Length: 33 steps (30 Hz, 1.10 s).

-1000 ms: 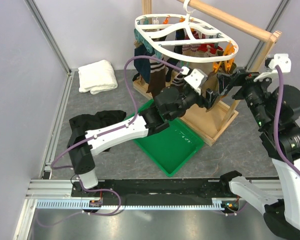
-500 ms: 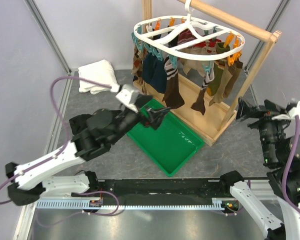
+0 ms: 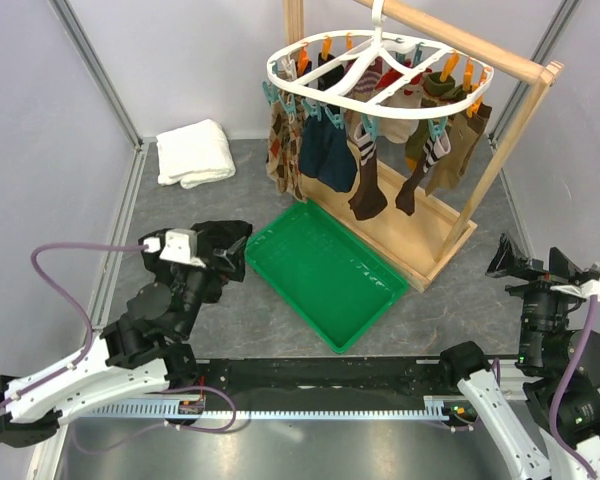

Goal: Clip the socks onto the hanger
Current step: Reset both arms

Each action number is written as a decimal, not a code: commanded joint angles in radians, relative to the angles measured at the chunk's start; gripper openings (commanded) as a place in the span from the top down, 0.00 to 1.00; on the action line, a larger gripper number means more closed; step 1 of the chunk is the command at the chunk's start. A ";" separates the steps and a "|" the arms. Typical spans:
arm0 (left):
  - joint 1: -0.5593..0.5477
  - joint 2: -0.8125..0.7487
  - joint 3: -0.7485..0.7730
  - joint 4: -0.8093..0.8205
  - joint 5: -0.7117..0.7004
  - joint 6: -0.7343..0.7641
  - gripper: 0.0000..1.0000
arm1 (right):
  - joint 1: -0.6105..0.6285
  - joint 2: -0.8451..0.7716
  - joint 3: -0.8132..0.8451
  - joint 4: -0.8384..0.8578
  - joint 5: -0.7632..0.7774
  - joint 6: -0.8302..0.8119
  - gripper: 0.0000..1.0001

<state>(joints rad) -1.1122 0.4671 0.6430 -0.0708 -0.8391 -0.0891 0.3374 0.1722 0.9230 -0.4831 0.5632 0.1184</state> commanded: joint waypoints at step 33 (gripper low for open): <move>-0.003 -0.346 -0.134 -0.015 -0.023 0.192 0.01 | 0.002 -0.148 -0.248 0.066 0.161 0.001 0.02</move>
<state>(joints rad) -1.1122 0.0975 0.4938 -0.0807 -0.8696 0.0673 0.3374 0.0170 0.6853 -0.4469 0.7078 0.1196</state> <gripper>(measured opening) 0.991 0.979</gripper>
